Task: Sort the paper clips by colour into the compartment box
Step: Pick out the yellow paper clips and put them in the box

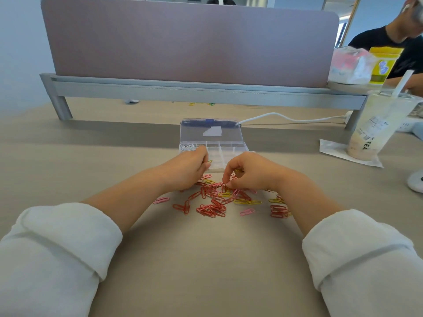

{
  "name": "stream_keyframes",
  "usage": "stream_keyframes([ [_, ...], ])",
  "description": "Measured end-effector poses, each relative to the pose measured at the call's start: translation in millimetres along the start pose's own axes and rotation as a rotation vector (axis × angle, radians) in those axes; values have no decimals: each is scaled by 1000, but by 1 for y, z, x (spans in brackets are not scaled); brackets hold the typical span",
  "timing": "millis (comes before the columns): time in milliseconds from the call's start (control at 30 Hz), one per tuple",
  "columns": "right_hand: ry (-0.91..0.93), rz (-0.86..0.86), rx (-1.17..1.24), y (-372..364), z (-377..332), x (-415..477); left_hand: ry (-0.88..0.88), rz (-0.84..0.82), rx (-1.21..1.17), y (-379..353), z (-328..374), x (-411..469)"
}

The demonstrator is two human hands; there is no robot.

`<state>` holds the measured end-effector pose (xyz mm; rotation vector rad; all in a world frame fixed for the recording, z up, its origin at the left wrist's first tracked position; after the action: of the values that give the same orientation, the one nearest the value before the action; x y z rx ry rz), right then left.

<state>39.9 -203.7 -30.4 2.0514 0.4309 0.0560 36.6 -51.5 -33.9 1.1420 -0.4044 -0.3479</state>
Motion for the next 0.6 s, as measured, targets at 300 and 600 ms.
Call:
stream_keyframes([
  [300, -51, 43, -119, 2, 5, 4, 27, 42, -172, -4, -3, 3],
  [600, 16, -34, -39, 0, 4, 3, 9, 61, -91, -3, -6, 4],
])
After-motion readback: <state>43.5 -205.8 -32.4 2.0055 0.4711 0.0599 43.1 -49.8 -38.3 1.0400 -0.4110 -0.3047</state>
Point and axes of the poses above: each hand's wrist, its own x-axis towards the middle knuckle, its own y-axis out of the back of the hand, z = x × y, the point moved 3 cm from there along x, towards the middle knuckle, and after that the axes turned 9 degrees about -y, right-handed, at the moved point
